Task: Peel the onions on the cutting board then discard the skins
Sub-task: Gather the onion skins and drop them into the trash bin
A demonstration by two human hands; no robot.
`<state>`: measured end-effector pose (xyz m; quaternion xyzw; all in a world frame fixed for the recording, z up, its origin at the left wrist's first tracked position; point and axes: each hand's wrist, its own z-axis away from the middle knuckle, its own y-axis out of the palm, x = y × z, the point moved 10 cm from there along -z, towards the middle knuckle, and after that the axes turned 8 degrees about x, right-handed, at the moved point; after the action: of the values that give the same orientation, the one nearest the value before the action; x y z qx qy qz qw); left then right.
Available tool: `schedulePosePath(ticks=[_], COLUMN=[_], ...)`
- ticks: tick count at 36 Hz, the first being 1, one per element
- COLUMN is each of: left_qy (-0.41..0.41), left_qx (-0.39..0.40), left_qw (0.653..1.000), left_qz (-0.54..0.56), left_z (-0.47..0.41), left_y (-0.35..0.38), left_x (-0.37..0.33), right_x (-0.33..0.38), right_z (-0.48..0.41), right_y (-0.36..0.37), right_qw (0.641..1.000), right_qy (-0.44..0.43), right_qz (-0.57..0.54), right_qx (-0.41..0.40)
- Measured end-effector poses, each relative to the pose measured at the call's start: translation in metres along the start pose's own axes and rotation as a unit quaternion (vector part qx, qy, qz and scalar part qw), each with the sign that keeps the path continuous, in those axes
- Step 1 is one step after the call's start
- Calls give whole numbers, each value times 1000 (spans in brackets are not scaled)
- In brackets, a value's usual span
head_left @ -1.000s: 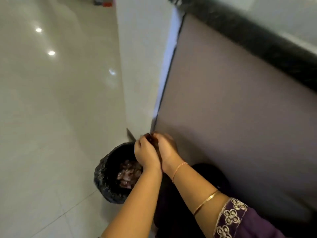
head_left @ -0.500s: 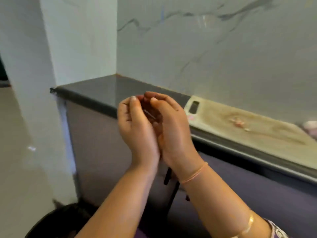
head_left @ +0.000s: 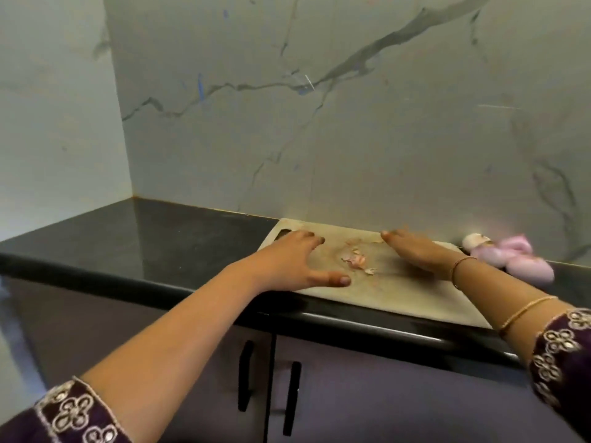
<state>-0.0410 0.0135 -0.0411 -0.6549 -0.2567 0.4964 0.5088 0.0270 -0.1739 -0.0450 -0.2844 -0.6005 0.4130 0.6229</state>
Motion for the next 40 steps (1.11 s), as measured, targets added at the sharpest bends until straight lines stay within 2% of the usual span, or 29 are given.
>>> schedulePosePath(ticks=[3, 8, 14, 17, 22, 29, 34, 37, 40], left_qy=[-23, -35, -26, -47, -70, -84, -65, -41, -22], left_qx=[24, 27, -63, -111, -132, -183, -271, -318, -346], left_qw=[999, 999, 998, 992, 989, 978, 957, 942, 928], left_qz=[-39, -22, 7, 27, 14, 45, 79, 101, 136], left_z=[-10, -18, -22, -22, -22, -14, 1, 13, 25], left_y=[6, 10, -5, -12, -13, -23, -36, -41, -41], left_x=[8, 14, 18, 27, 31, 37, 35, 31, 27], right_x=[-11, 19, 39, 46, 63, 68, 67, 68, 58], right_z=[-17, -33, -30, -18, 16, 48, 67, 73, 61], right_y=[7, 23, 36, 44, 57, 71, 76, 70, 48], right_qw=[999, 996, 986, 980, 959, 945, 941, 938, 945], right_qy=[4, -47, -127, -155, -228, -269, -275, -275, -263], right_qz=[19, 47, 35, 26, 81, 77, 42, -50, -117], right_qx=[30, 61, 102, 120, 145, 170, 194, 206, 153])
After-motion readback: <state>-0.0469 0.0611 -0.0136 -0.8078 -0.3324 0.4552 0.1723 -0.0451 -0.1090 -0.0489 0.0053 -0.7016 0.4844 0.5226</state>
